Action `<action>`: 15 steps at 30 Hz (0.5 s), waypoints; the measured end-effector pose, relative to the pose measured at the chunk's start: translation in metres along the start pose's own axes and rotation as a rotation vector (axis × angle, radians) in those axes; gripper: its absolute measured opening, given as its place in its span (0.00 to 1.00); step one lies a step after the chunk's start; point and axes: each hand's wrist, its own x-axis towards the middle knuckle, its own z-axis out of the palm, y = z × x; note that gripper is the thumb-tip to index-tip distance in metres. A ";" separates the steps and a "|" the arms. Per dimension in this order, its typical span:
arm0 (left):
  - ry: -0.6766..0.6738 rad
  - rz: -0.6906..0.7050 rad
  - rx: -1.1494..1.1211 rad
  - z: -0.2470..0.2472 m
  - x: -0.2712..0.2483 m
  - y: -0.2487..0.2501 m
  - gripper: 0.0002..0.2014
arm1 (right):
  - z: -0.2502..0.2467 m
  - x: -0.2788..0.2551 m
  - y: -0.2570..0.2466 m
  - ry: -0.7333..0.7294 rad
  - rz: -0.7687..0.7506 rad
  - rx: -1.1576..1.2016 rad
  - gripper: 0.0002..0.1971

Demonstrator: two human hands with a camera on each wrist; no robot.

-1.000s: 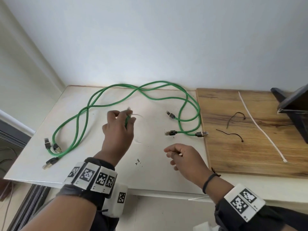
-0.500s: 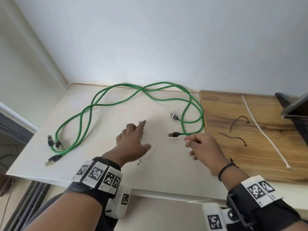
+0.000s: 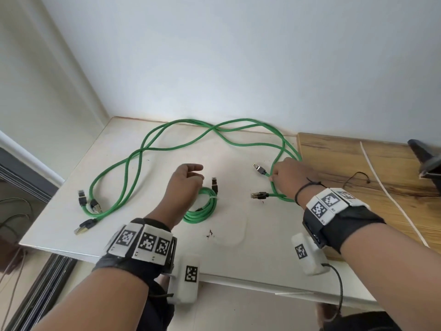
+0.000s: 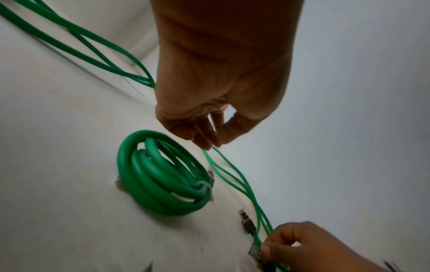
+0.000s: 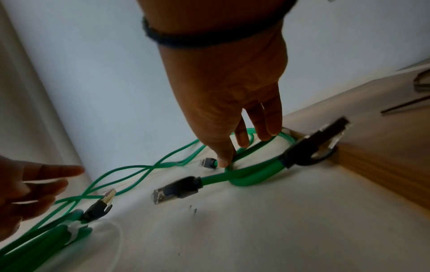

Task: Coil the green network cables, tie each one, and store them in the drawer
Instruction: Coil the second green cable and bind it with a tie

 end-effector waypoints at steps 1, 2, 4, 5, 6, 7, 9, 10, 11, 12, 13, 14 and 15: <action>0.023 0.004 -0.041 -0.002 0.001 0.000 0.16 | 0.001 0.001 -0.001 0.000 -0.007 -0.029 0.15; 0.031 0.009 -0.066 -0.002 0.001 0.001 0.15 | 0.002 0.001 -0.003 0.006 -0.016 -0.051 0.15; 0.030 0.028 -0.079 -0.001 0.000 0.003 0.13 | -0.002 0.000 -0.006 0.061 -0.041 -0.053 0.14; 0.023 0.044 -0.081 0.000 -0.001 0.004 0.12 | -0.007 -0.001 -0.006 0.111 -0.055 -0.034 0.13; 0.015 0.055 -0.083 0.001 -0.002 0.004 0.12 | -0.015 -0.003 -0.007 0.176 -0.072 -0.010 0.13; 0.007 0.065 -0.088 0.001 -0.003 0.005 0.13 | -0.026 -0.005 -0.006 0.246 -0.089 0.007 0.13; -0.009 0.088 -0.095 0.003 -0.004 0.007 0.13 | -0.050 -0.009 -0.005 0.383 -0.125 0.045 0.13; -0.013 0.100 -0.099 0.003 -0.005 0.008 0.13 | -0.062 -0.012 -0.005 0.438 -0.154 0.072 0.12; -0.018 0.112 -0.110 0.004 -0.007 0.012 0.12 | -0.074 -0.016 -0.004 0.483 -0.194 0.108 0.10; -0.025 0.121 -0.134 0.004 -0.010 0.016 0.10 | -0.085 -0.021 -0.005 0.511 -0.250 0.146 0.09; -0.037 0.115 -0.169 0.003 -0.013 0.021 0.08 | -0.095 -0.026 -0.008 0.524 -0.319 0.184 0.09; -0.050 0.098 -0.211 0.001 -0.017 0.028 0.09 | -0.104 -0.034 -0.011 0.538 -0.400 0.216 0.10; -0.072 0.072 -0.254 -0.001 -0.021 0.034 0.13 | -0.111 -0.040 -0.016 0.561 -0.485 0.239 0.13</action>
